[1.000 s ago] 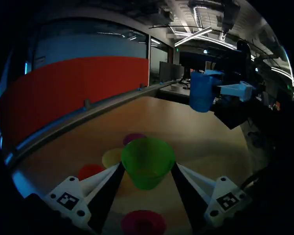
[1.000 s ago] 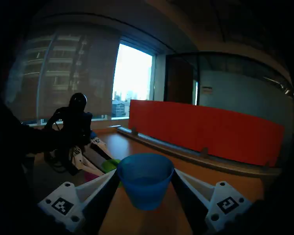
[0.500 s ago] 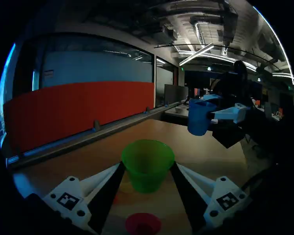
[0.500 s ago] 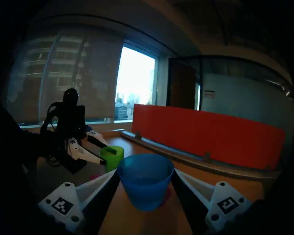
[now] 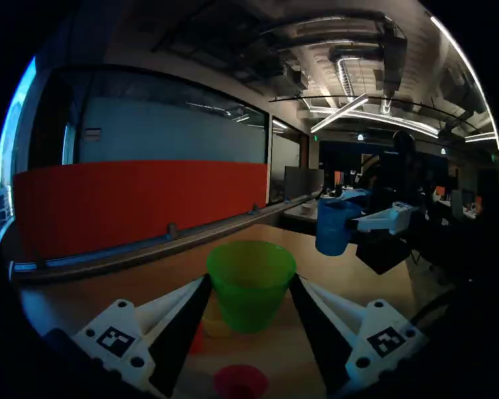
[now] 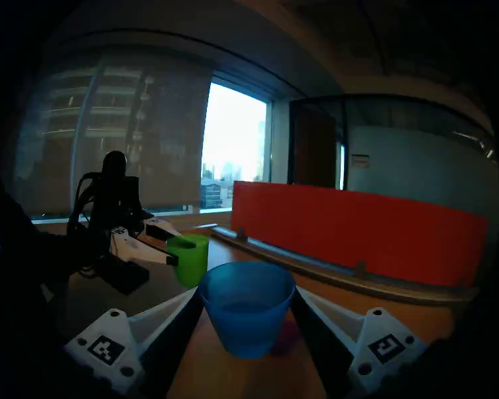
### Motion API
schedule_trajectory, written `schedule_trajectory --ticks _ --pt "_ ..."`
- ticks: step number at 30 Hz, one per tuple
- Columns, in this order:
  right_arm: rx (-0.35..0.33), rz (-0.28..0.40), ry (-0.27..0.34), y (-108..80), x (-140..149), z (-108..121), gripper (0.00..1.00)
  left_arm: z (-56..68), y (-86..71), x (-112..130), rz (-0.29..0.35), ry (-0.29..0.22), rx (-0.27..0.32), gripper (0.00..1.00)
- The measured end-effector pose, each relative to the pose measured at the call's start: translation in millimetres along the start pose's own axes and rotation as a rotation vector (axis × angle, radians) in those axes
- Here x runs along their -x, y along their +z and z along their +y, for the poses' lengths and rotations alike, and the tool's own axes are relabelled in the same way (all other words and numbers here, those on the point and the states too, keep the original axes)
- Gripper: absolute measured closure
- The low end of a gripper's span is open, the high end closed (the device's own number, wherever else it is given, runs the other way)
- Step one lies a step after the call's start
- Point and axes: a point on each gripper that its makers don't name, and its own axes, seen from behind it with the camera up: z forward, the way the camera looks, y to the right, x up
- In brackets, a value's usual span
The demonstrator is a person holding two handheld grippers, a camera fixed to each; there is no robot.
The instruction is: Pour water
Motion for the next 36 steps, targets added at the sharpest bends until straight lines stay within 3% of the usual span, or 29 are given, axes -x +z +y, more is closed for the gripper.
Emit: schedule_trajectory --ticks 5,17,36 --pt "-0.005 -0.001 0.009 1.8 1 -1 0.09 -1.2 -5.1 -3 0.014 -0.018 -0.001 0.15" --pt "-0.007 -0.001 0.005 7.4 0 -2 0.09 1.6 -12.8 -4 0.011 -0.001 0.0 0.15" --pt "-0.026 -0.003 -0.083 16.5 -14 -5 0.09 5.1 -18.8 -1 0.026 -0.002 0.006 0.15"
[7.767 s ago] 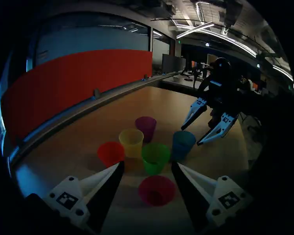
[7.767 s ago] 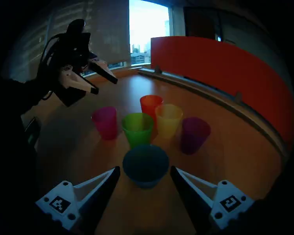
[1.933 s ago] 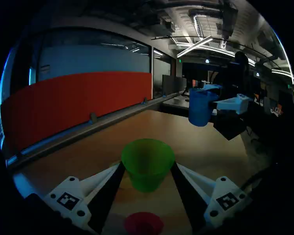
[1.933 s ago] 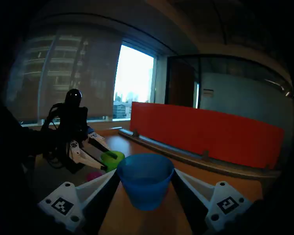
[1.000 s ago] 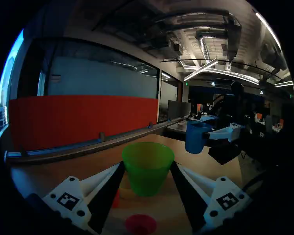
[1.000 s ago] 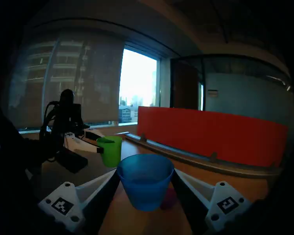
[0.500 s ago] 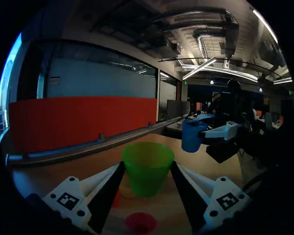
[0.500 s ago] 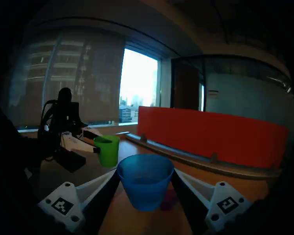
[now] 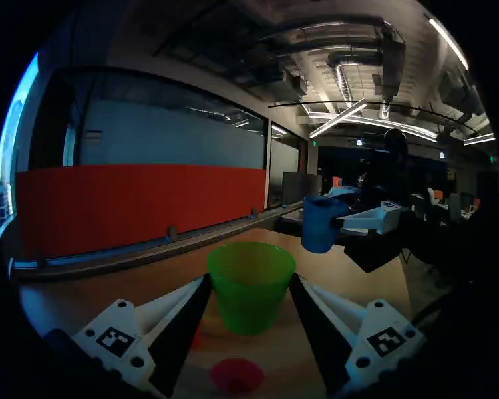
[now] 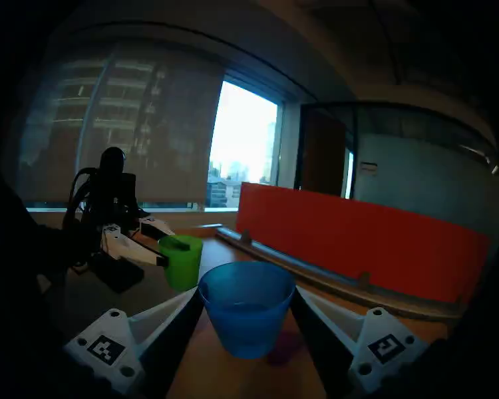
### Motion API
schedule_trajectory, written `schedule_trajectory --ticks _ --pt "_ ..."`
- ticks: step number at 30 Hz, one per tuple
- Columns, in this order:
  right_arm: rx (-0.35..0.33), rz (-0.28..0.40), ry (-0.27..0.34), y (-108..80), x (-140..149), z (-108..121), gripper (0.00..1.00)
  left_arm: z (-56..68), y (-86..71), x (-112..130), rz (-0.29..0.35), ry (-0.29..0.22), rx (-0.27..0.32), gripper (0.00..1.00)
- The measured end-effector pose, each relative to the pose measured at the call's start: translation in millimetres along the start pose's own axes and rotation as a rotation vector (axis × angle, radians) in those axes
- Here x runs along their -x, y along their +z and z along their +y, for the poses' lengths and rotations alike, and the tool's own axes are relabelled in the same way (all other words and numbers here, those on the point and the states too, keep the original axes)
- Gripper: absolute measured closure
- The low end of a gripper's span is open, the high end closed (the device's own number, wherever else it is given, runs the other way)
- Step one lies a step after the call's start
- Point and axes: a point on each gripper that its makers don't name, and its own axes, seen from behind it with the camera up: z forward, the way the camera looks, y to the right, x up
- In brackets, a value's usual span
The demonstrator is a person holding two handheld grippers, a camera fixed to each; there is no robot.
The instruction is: Pour water
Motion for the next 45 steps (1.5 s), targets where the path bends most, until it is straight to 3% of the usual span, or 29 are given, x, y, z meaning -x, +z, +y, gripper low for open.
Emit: schedule_trajectory --ticks 20,45 --pt "-0.028 0.001 -0.178 20.7 -26 0 0.09 7.5 -6.1 12 0.005 -0.001 0.011 0.15" --pt "-0.043 0.023 -0.42 46.5 -52 -7 0.1 27.0 -15.7 20 0.012 0.009 0.033 0.15"
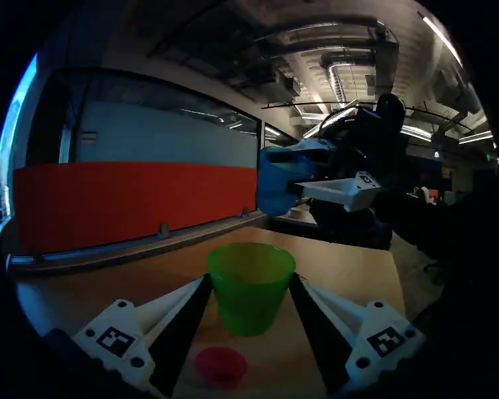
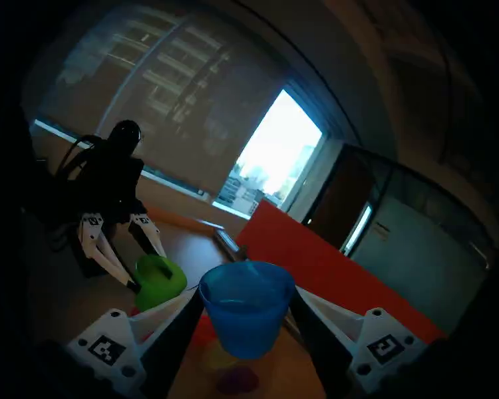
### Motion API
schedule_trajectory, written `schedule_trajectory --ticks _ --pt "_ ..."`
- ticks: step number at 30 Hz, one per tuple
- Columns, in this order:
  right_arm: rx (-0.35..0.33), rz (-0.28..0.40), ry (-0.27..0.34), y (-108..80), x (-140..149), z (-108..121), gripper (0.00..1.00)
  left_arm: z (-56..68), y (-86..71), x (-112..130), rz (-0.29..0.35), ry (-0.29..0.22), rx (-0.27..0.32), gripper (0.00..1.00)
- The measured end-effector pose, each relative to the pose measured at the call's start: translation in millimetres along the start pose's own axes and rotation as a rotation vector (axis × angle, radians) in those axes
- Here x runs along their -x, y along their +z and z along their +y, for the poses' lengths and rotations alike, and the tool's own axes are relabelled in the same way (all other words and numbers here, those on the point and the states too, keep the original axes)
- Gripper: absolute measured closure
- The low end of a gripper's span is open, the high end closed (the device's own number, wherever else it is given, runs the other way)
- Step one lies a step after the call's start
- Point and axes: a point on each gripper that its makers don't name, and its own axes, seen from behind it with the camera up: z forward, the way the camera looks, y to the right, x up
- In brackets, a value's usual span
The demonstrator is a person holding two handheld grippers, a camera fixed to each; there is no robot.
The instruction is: Pour water
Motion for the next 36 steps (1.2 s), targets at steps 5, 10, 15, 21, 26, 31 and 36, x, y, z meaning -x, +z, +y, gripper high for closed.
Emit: schedule_trajectory --ticks 5,10,15,21,26,31,36 --pt "-0.006 0.012 -0.047 6.3 -8 -1 0.1 4.3 -2.2 0 0.001 0.006 0.007 0.15" --pt "-0.006 0.035 -0.104 11.2 -17 -1 0.1 7.3 -3.5 2 0.0 0.012 0.015 0.15" --pt "-0.005 0.036 -0.158 16.1 -21 0 0.1 10.6 -4.5 4 0.003 0.012 0.022 0.15" --pt "-0.003 0.036 -0.21 21.8 -27 2 0.1 16.8 -5.5 7 0.003 0.015 0.035 0.15" --pt "-0.008 0.042 -0.259 26.6 -34 2 0.1 19.6 -6.1 7 0.002 0.024 0.036 0.15" --pt "-0.015 0.044 -0.31 31.7 -39 0 0.1 18.1 -7.2 8 0.003 0.026 0.026 0.15" --pt "-0.016 0.043 -0.364 36.6 -43 -1 0.1 16.1 -8.0 9 0.002 0.034 0.016 0.15"
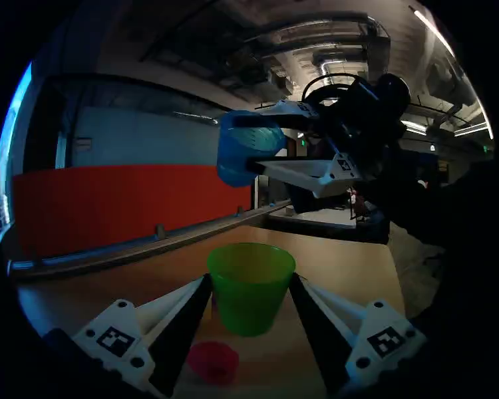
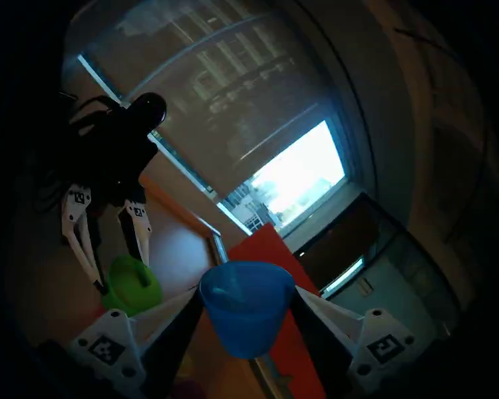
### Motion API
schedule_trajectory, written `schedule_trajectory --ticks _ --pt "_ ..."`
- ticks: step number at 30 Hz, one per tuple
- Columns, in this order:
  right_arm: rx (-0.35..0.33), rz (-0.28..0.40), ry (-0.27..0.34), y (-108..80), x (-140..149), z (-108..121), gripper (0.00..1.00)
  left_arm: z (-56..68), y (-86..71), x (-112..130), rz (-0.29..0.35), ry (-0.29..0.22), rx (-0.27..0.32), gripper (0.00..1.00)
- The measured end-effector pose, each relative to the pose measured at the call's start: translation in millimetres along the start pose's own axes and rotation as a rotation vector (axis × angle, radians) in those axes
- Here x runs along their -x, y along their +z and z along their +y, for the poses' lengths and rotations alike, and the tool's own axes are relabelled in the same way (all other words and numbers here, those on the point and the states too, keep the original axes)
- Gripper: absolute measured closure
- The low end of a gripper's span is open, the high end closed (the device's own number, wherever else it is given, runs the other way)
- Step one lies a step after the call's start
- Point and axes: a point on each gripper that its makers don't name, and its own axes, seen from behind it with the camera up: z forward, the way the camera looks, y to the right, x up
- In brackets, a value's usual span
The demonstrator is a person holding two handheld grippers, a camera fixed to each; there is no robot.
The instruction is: Pour water
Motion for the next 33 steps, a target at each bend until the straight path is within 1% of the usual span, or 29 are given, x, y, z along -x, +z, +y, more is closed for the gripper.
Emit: schedule_trajectory --ticks 17,22,33 --pt "0.002 -0.011 -0.167 16.5 -12 7 0.1 -2.5 3.6 -5 0.014 -0.008 0.001 0.15" --pt "-0.003 -0.018 -0.198 20.7 -13 7 0.1 -2.1 5.8 -6 0.015 -0.009 0.004 0.15" --pt "0.009 -0.027 -0.242 24.6 -11 13 0.1 -1.9 6.1 -5 0.014 -0.01 0.007 0.15"
